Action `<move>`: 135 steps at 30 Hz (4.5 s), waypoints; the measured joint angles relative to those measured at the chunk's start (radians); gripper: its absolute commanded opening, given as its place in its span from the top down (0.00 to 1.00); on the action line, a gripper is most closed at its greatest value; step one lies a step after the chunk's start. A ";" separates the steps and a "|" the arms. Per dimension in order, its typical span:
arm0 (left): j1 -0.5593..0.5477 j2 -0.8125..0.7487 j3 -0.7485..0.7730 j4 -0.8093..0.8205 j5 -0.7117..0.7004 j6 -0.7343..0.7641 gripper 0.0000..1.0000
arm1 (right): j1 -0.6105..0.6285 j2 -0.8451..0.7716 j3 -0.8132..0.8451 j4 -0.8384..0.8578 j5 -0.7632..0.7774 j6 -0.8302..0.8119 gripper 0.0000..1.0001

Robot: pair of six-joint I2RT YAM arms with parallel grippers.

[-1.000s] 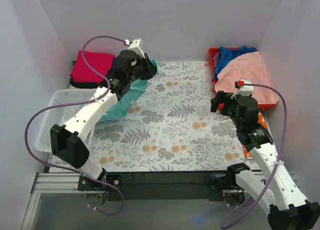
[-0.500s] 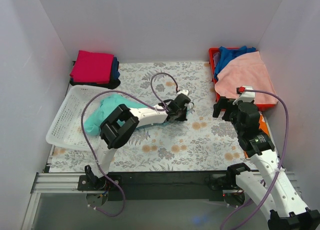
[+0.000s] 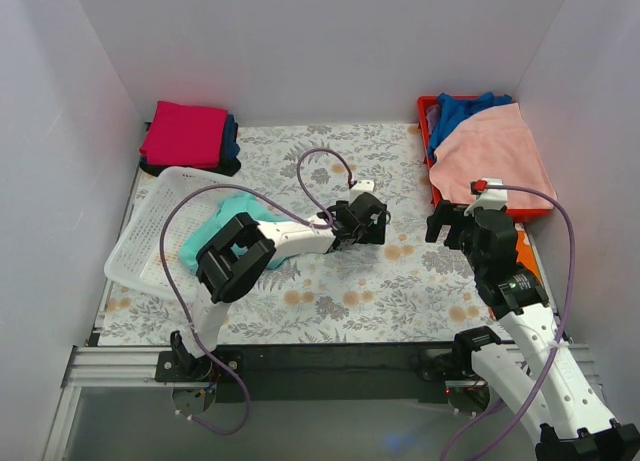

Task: Fold and stack the t-shirts
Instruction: Move the tshirt to the center of the board, then grab crumpled tshirt from bin with the right arm, then move the tshirt to the center of the board

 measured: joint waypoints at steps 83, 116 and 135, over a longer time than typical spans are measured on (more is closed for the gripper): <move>1.015 -1.027 -0.526 -0.323 0.214 -0.085 0.16 | 0.815 1.313 1.020 0.260 -0.082 -0.306 0.99; 0.617 -0.751 -0.577 -0.066 0.434 -0.019 0.37 | 0.808 0.393 0.141 0.137 0.408 -0.022 0.99; 0.623 -0.612 -0.531 -0.098 -0.012 -0.121 0.36 | 0.809 0.501 0.090 0.181 0.298 0.109 0.99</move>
